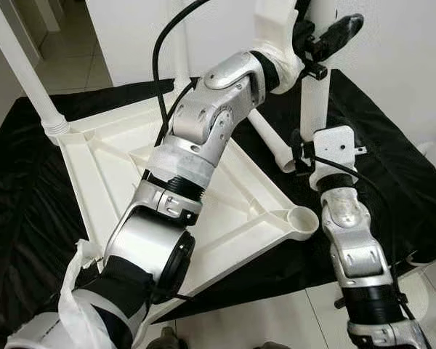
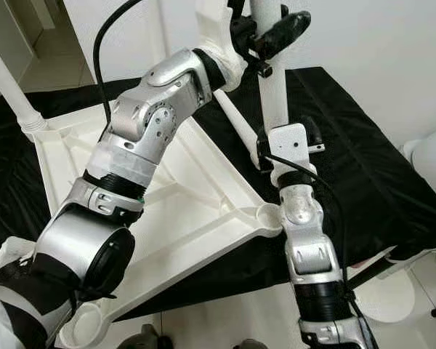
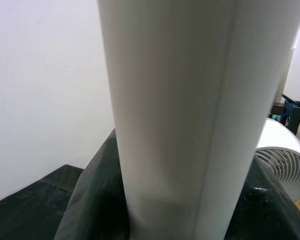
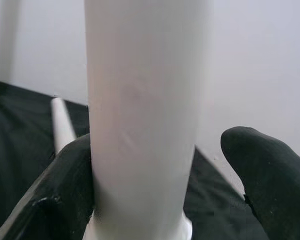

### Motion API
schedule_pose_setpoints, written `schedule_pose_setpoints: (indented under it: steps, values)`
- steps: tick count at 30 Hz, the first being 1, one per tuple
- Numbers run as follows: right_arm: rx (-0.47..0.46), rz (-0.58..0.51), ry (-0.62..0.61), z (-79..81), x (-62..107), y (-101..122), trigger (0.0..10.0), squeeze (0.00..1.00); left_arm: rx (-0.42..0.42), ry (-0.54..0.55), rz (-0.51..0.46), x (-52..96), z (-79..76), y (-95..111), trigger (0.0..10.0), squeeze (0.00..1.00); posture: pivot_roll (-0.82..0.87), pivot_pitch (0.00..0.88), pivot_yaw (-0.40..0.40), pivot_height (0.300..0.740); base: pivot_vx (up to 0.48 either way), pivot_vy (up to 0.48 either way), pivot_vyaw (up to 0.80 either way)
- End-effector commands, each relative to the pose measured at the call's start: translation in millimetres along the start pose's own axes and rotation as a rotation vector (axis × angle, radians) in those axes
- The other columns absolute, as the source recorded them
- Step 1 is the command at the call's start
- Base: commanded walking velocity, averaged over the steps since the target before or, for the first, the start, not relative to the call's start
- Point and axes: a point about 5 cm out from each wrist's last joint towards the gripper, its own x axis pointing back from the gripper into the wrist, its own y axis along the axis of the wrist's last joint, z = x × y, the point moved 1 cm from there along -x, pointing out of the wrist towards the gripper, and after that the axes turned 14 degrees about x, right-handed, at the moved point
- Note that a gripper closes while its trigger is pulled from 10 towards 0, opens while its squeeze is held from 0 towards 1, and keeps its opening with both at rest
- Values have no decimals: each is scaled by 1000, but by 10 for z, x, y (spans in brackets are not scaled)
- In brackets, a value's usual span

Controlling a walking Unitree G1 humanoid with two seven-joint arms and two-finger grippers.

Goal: Building children table

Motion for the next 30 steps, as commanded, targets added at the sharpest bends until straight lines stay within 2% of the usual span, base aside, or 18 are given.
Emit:
schedule_pose_setpoints:
  steps: [1,9,13,17,27,28,29,30]
  values:
    - [14,-1,-36,5,-16,18,10000,0,-26,8,-4,-27,-27,30,10000,0,-27,0,41,740,0,0,0]
    - [11,14,-78,85,-74,52,10000,0,-26,1,-2,-43,-46,28,10000,0,-24,0,41,740,0,0,0]
    - [22,15,-94,86,-97,59,10000,0,-24,1,-3,-46,-60,26,10000,0,-23,0,40,740,0,0,0]
    - [50,13,-136,42,-211,82,10000,0,-18,-9,-2,-55,-101,19,10000,0,-25,0,40,740,0,0,0]
    - [54,23,-143,40,-265,74,10000,0,-21,-23,-8,-57,-133,33,10000,0,-23,0,41,740,0,0,0]
    - [49,36,-144,55,-271,62,6471,0,-25,-26,-9,-59,-139,43,10000,0,-21,0,41,740,0,0,0]
    - [46,41,-143,67,-278,57,5608,0,-26,-28,-11,-61,-144,54,10000,0,-18,0,41,740,0,0,0]
    - [46,41,-143,67,-278,57,5608,0,-26,-28,-11,-61,-144,54,10000,0,-18,0,41,740,0,0,0]
